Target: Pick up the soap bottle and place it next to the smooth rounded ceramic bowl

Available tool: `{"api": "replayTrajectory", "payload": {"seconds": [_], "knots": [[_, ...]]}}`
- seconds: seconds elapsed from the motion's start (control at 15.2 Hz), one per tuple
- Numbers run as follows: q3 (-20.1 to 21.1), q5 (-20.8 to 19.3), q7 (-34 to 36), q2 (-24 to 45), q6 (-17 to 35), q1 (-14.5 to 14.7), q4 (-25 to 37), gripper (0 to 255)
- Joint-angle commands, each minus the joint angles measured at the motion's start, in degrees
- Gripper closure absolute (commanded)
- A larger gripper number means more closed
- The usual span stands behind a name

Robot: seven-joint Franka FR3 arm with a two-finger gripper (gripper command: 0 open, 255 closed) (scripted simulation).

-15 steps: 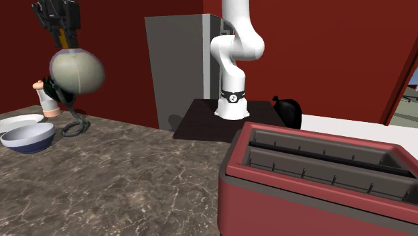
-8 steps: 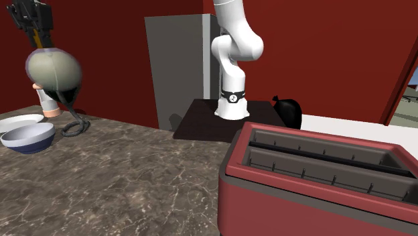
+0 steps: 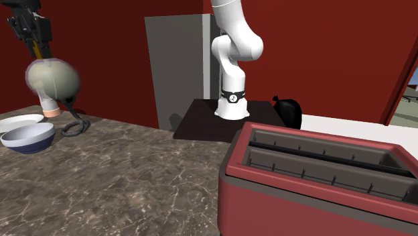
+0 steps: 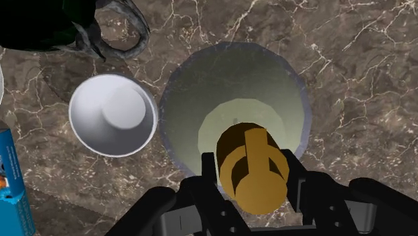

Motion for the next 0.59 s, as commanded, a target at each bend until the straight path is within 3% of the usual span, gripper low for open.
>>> {"api": "replayTrajectory", "payload": {"seconds": [0.0, 0.53], "knots": [[0.0, 0.0, -0.1, 0.0, 1.6, 0.2, -1.6, 255], [0.3, 0.4, -0.6, 0.4, 7.5, 0.7, -7.1, 255]]}}
